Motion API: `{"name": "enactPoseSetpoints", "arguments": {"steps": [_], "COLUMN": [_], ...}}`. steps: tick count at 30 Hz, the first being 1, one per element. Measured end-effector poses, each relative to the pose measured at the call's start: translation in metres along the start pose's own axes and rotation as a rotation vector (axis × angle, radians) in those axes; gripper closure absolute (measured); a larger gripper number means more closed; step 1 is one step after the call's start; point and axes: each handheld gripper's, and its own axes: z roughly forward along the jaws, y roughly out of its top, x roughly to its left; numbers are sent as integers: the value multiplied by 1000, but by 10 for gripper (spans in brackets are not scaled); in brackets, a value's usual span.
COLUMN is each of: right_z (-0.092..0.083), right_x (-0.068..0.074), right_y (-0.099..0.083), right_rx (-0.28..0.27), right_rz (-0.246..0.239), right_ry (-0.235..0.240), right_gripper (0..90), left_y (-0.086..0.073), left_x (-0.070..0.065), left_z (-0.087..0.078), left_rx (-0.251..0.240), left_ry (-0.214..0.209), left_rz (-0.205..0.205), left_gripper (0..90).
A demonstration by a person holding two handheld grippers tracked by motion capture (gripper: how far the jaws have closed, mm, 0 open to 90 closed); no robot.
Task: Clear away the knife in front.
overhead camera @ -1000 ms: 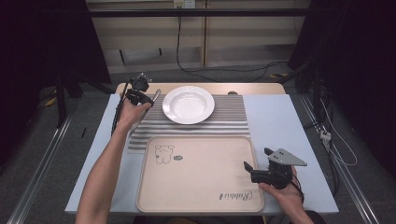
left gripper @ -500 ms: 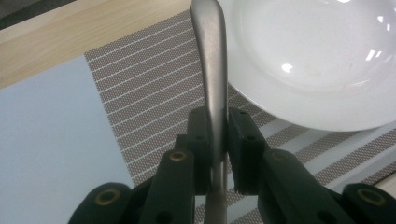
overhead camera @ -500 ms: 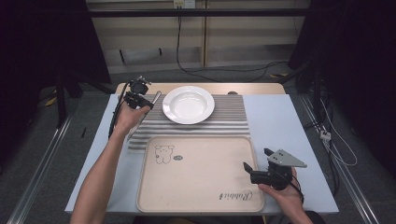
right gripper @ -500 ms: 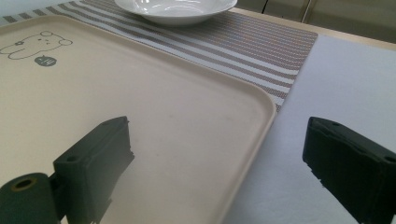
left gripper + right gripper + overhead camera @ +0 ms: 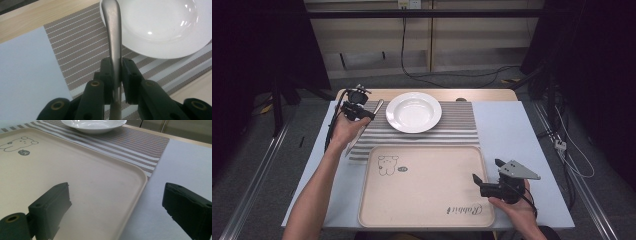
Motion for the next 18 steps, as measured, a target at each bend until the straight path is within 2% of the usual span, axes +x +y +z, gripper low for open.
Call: {"name": "enactPoseSetpoints", "arguments": {"steps": [5,7,18], "right_z": [1,1,1], "right_x": [0,0,0], "right_y": [0,0,0], "right_rx": [0,0,0], "right_rz": [-1,0,0], "right_ry": [-2,-3,-1], "right_gripper": [84,84,84], "left_y": [-3,-4,-8], "left_x": [-4,-7,-29], "left_z": [-5,-5,-10], "left_rx": [2,-3,7], "left_ry": [-6,-21,-26], "left_rz": [12,10,70], "left_gripper": [797,797,797]}}
